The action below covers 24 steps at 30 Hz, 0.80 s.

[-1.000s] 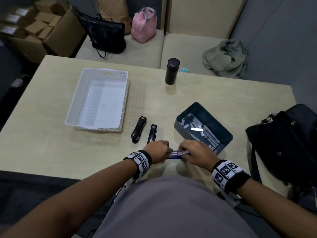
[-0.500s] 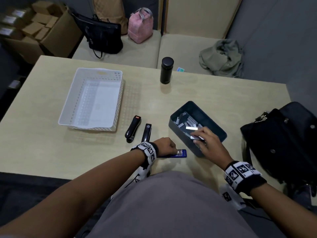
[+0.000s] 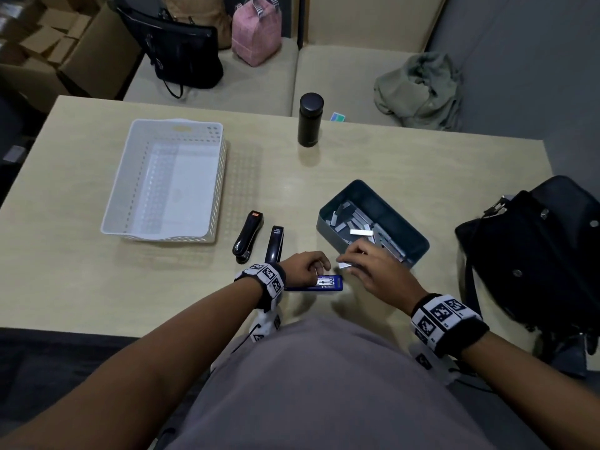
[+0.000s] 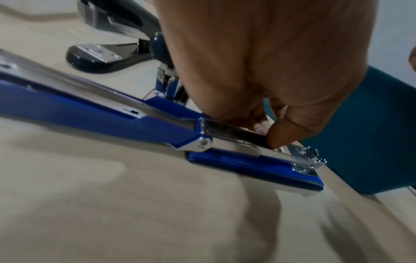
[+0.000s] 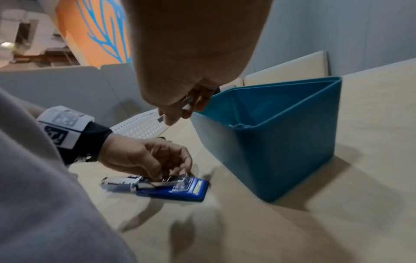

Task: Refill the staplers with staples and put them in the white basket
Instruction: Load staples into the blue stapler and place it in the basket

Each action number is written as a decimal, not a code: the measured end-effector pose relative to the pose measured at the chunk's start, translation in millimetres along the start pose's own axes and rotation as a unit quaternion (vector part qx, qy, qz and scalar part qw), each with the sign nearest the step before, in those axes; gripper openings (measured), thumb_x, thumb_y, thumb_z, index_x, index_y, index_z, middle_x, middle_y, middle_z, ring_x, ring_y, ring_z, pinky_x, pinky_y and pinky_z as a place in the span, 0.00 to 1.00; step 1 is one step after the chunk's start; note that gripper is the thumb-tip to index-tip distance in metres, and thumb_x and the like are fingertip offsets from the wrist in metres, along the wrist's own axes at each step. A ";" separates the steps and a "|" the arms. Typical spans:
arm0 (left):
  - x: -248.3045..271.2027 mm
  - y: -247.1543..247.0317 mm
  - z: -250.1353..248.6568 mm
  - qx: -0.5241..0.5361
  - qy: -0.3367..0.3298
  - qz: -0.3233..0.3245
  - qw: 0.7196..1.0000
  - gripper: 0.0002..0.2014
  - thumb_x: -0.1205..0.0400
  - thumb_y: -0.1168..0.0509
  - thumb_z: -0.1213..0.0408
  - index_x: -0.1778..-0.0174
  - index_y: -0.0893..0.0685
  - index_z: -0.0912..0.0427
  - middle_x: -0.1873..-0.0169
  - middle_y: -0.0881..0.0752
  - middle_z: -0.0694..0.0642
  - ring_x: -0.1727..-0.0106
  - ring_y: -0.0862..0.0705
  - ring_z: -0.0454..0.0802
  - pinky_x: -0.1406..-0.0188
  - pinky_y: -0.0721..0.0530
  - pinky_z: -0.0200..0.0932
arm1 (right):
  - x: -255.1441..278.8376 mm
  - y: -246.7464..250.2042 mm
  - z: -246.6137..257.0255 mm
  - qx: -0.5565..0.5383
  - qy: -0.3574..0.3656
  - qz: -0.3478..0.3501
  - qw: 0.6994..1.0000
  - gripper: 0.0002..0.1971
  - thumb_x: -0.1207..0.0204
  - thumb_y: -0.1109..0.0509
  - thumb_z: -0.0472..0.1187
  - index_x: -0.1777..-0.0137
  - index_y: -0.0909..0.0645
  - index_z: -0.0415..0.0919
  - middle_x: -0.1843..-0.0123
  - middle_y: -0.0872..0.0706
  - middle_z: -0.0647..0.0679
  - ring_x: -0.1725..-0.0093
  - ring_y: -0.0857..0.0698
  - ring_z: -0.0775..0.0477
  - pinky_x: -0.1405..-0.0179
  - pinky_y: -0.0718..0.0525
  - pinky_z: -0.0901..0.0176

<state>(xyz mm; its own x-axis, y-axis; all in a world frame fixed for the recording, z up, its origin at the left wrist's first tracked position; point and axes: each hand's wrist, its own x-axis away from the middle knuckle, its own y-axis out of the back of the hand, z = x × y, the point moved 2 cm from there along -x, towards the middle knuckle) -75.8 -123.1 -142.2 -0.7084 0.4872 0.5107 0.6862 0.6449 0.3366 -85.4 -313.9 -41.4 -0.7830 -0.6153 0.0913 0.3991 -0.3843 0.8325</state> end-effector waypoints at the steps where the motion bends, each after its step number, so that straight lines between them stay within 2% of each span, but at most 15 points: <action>1: -0.4 -0.1 1.7 0.005 -0.008 -0.003 1.000 0.19 0.26 0.42 0.80 0.41 0.17 0.65 0.60 0.17 0.49 0.62 0.20 0.40 0.61 0.24 0.23 | -1.0 -2.1 2.1 0.016 0.005 0.012 1.000 0.12 0.24 0.28 0.35 0.41 0.14 0.43 0.47 0.18 0.49 0.48 0.20 0.51 0.48 0.21 0.60; 5: -3.7 1.5 6.8 0.048 -0.010 0.007 0.999 0.18 0.27 0.41 0.86 0.43 0.18 0.72 0.61 0.18 0.47 0.62 0.21 0.39 0.64 0.23 0.22 | -7.9 -15.1 16.8 0.077 0.015 0.083 0.993 0.13 0.25 0.27 0.38 0.40 0.14 0.44 0.46 0.17 0.48 0.47 0.19 0.46 0.47 0.19 0.54; 7: -4.3 2.2 10.3 0.073 -0.011 0.016 0.997 0.19 0.28 0.39 0.87 0.43 0.19 0.70 0.58 0.16 0.53 0.60 0.20 0.43 0.61 0.19 0.29 | -12.7 -25.7 24.0 0.124 0.016 0.143 0.982 0.15 0.24 0.29 0.39 0.37 0.15 0.45 0.45 0.17 0.46 0.47 0.18 0.43 0.49 0.17 0.49; 9: -4.8 2.2 11.2 0.094 -0.015 0.016 0.995 0.18 0.28 0.36 0.86 0.46 0.20 0.65 0.52 0.15 0.63 0.59 0.19 0.47 0.55 0.16 0.41 | -16.4 -35.7 26.5 0.168 -0.012 0.209 0.963 0.18 0.21 0.32 0.41 0.32 0.20 0.46 0.44 0.19 0.43 0.47 0.17 0.41 0.53 0.19 0.49; 10: -4.7 2.2 10.6 0.095 -0.016 0.013 0.995 0.17 0.28 0.34 0.85 0.47 0.21 0.64 0.52 0.16 0.64 0.59 0.18 0.47 0.54 0.16 0.44 | -16.8 -40.5 25.3 0.183 -0.030 0.237 0.954 0.19 0.21 0.33 0.42 0.30 0.22 0.45 0.42 0.19 0.42 0.48 0.17 0.40 0.55 0.20 0.50; 14: -5.4 0.2 11.3 0.103 -0.010 0.004 0.995 0.17 0.28 0.33 0.84 0.48 0.21 0.62 0.55 0.17 0.60 0.62 0.19 0.44 0.57 0.17 0.39 | -13.7 -55.5 20.1 0.194 -0.080 0.297 0.931 0.21 0.26 0.32 0.39 0.32 0.24 0.45 0.40 0.18 0.43 0.48 0.14 0.40 0.63 0.25 0.56; 17: -3.8 -2.1 10.7 0.073 -0.014 -0.011 0.997 0.14 0.27 0.31 0.81 0.47 0.19 0.65 0.57 0.16 0.57 0.64 0.19 0.42 0.55 0.18 0.39 | -13.1 -57.4 16.0 0.170 -0.121 0.312 0.927 0.22 0.28 0.34 0.39 0.32 0.23 0.46 0.44 0.17 0.40 0.50 0.14 0.37 0.61 0.22 0.54; 19: 0.0 -1.2 9.6 0.051 -0.017 -0.023 0.998 0.13 0.26 0.31 0.78 0.46 0.19 0.67 0.56 0.16 0.56 0.63 0.20 0.45 0.56 0.19 0.35 | -14.6 -52.8 14.6 0.156 -0.139 0.315 0.926 0.23 0.27 0.35 0.38 0.30 0.24 0.50 0.46 0.17 0.39 0.51 0.14 0.37 0.61 0.22 0.54; 22: 9.2 5.2 13.1 -0.015 -0.028 -0.024 0.999 0.12 0.25 0.33 0.75 0.47 0.17 0.62 0.56 0.15 0.52 0.61 0.20 0.48 0.65 0.25 0.22 | -16.2 -46.3 9.1 0.137 -0.161 0.322 0.923 0.25 0.22 0.35 0.37 0.25 0.27 0.52 0.42 0.17 0.37 0.50 0.14 0.37 0.56 0.20 0.53; 24: 17.5 13.2 18.5 -0.043 -0.027 -0.015 0.999 0.14 0.26 0.35 0.75 0.48 0.16 0.59 0.56 0.16 0.50 0.64 0.21 0.44 0.67 0.26 0.23 | -17.5 -45.3 6.5 0.127 -0.167 0.327 0.921 0.27 0.22 0.31 0.38 0.24 0.27 0.52 0.39 0.17 0.38 0.47 0.14 0.39 0.50 0.18 0.53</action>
<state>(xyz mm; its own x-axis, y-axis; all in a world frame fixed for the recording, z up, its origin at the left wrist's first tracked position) -82.2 -95.2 -143.4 -0.7351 0.5004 0.4574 0.6745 0.6080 0.4188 -93.0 -281.3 -77.2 -0.5348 -0.3955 0.7467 0.7461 0.1939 0.6370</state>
